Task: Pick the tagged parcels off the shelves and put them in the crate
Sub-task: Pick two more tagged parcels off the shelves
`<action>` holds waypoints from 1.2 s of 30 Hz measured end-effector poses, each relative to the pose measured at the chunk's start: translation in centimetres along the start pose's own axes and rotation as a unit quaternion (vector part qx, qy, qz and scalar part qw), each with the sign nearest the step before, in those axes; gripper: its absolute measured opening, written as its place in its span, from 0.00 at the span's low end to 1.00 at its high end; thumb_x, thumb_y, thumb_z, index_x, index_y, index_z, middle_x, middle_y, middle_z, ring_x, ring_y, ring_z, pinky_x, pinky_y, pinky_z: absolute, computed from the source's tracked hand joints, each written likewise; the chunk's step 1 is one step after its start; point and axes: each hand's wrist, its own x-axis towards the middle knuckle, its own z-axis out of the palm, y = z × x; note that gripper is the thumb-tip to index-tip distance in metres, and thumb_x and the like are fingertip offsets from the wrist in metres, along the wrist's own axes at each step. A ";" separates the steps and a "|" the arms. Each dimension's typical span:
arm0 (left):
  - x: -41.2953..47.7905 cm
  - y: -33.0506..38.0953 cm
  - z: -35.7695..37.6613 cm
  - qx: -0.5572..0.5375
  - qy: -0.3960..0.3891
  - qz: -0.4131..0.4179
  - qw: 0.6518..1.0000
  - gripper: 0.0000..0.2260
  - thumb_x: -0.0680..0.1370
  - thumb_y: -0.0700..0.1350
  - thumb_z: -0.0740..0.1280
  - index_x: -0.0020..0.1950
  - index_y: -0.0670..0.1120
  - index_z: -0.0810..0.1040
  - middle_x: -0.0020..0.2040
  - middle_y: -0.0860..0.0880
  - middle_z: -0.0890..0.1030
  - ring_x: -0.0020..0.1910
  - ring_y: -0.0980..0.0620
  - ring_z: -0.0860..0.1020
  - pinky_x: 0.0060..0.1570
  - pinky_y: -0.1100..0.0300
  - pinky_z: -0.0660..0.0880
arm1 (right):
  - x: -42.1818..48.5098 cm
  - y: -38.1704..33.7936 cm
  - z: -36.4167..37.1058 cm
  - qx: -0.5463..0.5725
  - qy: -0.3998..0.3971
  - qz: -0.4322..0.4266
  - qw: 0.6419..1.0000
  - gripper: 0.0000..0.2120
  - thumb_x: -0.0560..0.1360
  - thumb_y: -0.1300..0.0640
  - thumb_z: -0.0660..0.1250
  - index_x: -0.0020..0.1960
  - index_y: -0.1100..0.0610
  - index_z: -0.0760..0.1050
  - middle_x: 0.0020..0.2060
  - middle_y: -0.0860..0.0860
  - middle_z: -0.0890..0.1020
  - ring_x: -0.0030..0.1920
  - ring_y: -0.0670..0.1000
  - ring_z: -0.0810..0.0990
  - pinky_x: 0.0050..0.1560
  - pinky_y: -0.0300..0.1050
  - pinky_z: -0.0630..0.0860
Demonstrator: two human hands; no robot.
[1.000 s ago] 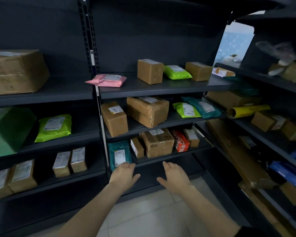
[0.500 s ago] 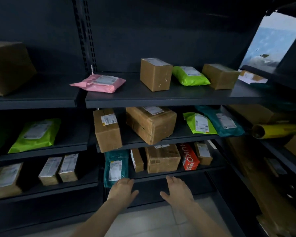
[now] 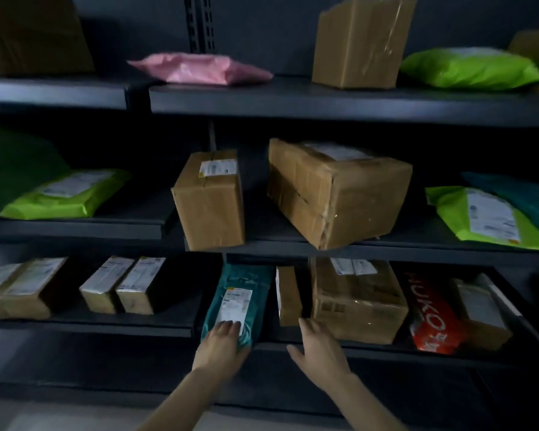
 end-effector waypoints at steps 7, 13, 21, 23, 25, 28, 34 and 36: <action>6.5 -3.3 7.5 -0.006 0.087 -0.069 0.994 0.32 0.78 0.60 0.58 0.76 0.46 0.53 0.76 0.45 0.56 0.76 0.47 0.54 0.71 0.55 0.58 | 7.8 1.0 6.4 0.035 0.124 -0.018 0.992 0.29 0.79 0.45 0.56 0.75 0.57 0.54 0.74 0.52 0.57 0.74 0.53 0.56 0.71 0.48 0.61; 10.1 -5.1 10.3 0.005 0.139 -0.079 0.987 0.32 0.77 0.61 0.56 0.75 0.46 0.54 0.75 0.44 0.58 0.74 0.45 0.56 0.73 0.53 0.55 | 12.7 1.7 9.2 -0.020 0.229 0.004 0.973 0.30 0.78 0.43 0.58 0.73 0.58 0.58 0.73 0.57 0.59 0.72 0.56 0.59 0.67 0.48 0.67; 11.2 -6.4 12.7 0.001 0.112 -0.057 0.992 0.30 0.79 0.61 0.51 0.77 0.50 0.53 0.78 0.48 0.55 0.76 0.51 0.53 0.75 0.55 0.48 | 13.9 1.2 11.2 0.053 0.234 0.110 0.965 0.23 0.78 0.46 0.57 0.71 0.51 0.60 0.58 0.59 0.69 0.59 0.59 0.70 0.54 0.49 0.72; 11.2 -6.5 12.8 -0.005 0.105 -0.054 0.993 0.29 0.79 0.62 0.50 0.77 0.50 0.52 0.78 0.49 0.55 0.76 0.51 0.53 0.75 0.55 0.48 | 13.4 1.5 11.6 0.202 0.250 0.119 0.939 0.25 0.78 0.48 0.59 0.73 0.52 0.59 0.59 0.60 0.70 0.59 0.60 0.71 0.55 0.47 0.70; 11.1 -6.5 12.8 -0.009 0.102 -0.052 0.993 0.29 0.79 0.62 0.50 0.77 0.51 0.52 0.78 0.49 0.55 0.77 0.51 0.52 0.75 0.55 0.48 | 12.8 1.9 12.3 0.366 0.256 0.114 0.888 0.25 0.78 0.51 0.60 0.73 0.54 0.60 0.61 0.61 0.71 0.59 0.60 0.73 0.56 0.46 0.69; 11.0 -6.4 12.7 -0.009 0.113 -0.049 0.992 0.29 0.79 0.62 0.50 0.77 0.50 0.53 0.78 0.49 0.56 0.76 0.51 0.54 0.75 0.55 0.49 | 11.4 1.8 13.5 0.506 0.253 0.089 0.820 0.24 0.78 0.54 0.61 0.72 0.56 0.61 0.63 0.59 0.73 0.58 0.58 0.75 0.60 0.50 0.71; 10.3 -4.8 11.7 -0.008 0.182 -0.038 0.983 0.25 0.80 0.57 0.52 0.75 0.49 0.60 0.75 0.49 0.63 0.75 0.51 0.58 0.74 0.54 0.50 | 9.7 1.6 14.0 0.585 0.228 0.054 0.777 0.19 0.78 0.55 0.61 0.68 0.54 0.64 0.59 0.52 0.77 0.56 0.51 0.77 0.57 0.51 0.74; 10.2 -3.4 11.5 -0.046 0.223 -0.005 0.974 0.24 0.80 0.56 0.53 0.74 0.48 0.62 0.74 0.49 0.65 0.74 0.51 0.59 0.74 0.54 0.51 | 9.2 1.6 13.8 0.596 0.221 0.041 0.771 0.17 0.78 0.54 0.61 0.67 0.51 0.65 0.55 0.48 0.78 0.52 0.46 0.78 0.50 0.43 0.75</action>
